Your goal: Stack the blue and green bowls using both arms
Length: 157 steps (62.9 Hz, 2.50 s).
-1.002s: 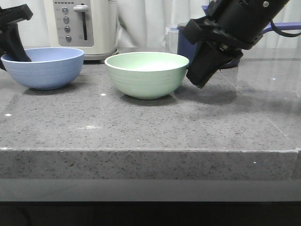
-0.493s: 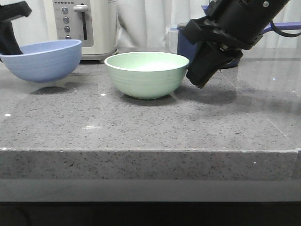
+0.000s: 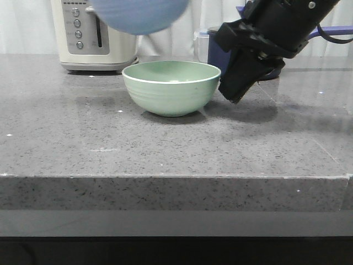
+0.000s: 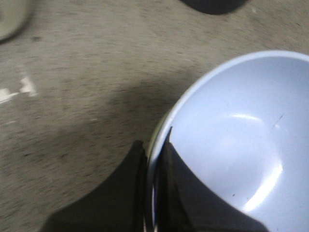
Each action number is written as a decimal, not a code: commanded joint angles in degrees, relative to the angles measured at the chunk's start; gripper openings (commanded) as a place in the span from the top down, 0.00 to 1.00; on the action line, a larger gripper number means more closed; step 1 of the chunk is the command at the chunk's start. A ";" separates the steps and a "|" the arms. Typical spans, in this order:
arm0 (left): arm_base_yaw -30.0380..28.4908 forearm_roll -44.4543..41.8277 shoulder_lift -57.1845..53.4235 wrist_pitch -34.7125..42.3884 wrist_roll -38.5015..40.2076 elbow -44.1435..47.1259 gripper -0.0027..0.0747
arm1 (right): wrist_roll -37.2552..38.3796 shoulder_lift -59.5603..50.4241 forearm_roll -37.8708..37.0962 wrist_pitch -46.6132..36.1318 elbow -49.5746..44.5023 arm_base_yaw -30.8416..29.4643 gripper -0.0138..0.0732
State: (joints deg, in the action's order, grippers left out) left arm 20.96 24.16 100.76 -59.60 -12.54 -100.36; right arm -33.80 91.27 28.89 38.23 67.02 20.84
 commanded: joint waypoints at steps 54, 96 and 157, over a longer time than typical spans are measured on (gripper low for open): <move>6.65 -8.07 3.42 2.65 5.54 -3.69 0.99 | -0.47 -2.16 1.47 -1.66 1.29 -0.09 0.91; 6.65 -8.09 3.42 2.33 5.85 -3.69 0.44 | -0.47 -2.16 1.47 -1.66 1.29 -0.09 0.91; 6.55 -24.16 -34.04 7.83 11.83 24.12 0.44 | -0.47 -2.16 1.47 -1.66 1.29 -0.09 0.91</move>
State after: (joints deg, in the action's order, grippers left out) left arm 27.29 1.30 72.57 -56.83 -2.46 -79.80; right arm -33.80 91.27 28.96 38.37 66.88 20.82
